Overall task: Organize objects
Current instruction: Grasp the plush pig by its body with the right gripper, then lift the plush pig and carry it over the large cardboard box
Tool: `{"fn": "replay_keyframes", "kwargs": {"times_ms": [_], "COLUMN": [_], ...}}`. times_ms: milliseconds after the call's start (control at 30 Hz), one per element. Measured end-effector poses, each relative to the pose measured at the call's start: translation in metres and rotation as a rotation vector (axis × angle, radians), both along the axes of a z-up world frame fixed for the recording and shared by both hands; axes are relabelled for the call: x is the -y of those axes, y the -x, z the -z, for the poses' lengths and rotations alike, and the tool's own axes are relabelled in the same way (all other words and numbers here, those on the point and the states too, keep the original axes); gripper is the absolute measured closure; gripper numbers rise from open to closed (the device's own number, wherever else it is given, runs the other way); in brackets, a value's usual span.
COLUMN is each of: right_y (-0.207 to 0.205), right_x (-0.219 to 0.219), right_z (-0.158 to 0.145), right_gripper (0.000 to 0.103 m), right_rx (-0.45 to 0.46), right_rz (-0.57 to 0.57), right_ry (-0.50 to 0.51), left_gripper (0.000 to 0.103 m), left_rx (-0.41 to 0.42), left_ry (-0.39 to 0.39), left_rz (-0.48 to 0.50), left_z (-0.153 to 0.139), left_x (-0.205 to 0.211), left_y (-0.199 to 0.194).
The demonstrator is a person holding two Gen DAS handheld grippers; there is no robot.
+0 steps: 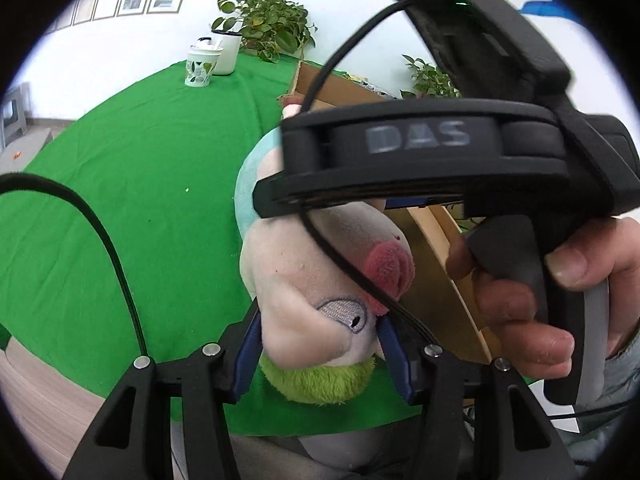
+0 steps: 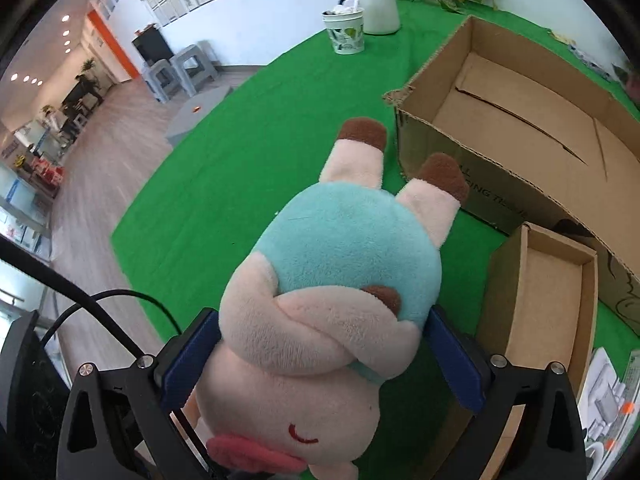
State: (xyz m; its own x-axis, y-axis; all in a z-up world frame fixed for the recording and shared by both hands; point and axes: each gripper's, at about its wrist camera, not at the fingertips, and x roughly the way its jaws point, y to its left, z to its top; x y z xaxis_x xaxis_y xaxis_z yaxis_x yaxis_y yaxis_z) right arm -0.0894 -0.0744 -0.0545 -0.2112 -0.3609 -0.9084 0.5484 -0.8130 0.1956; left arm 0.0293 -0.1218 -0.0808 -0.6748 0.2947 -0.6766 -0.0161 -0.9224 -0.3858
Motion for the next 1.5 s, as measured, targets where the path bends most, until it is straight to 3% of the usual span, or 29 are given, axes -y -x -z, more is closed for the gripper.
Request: {"fn": "replay_keyframes", "kwargs": {"times_ms": [300,500,733,1000,1267,1500], "right_y": [0.003,-0.003,-0.015,-0.014,0.000,0.110], "right_x": [-0.007,-0.020,-0.052,-0.089,-0.105,-0.081], "right_z": [0.011,-0.003,-0.080,-0.183,-0.248,-0.265], "right_gripper": [0.019,0.027,0.029,0.029,0.029,0.029], "right_rx": [-0.067,-0.095,-0.317,-0.575,-0.620,-0.517], "right_rz": [0.043,0.065,0.147,0.278,0.315,0.289], "right_ry": [0.036,0.079,0.154,0.133,0.100,0.055], "left_gripper": [0.051,0.052,0.052,0.053,0.053,0.052], "left_rx": [-0.014,-0.039,-0.216,-0.436,-0.468,-0.400], "left_ry": [0.061,0.132,0.213,0.192,0.150,0.106], "left_rz": [0.005,0.013,0.082,0.170,0.203,0.205], "left_z": [-0.003,-0.019,-0.080,-0.150,-0.185,-0.188], "left_x": [-0.013,-0.024,-0.051,-0.074,-0.075,-0.053], "left_y": [0.001,0.002,0.018,0.058,0.106,0.161]}}
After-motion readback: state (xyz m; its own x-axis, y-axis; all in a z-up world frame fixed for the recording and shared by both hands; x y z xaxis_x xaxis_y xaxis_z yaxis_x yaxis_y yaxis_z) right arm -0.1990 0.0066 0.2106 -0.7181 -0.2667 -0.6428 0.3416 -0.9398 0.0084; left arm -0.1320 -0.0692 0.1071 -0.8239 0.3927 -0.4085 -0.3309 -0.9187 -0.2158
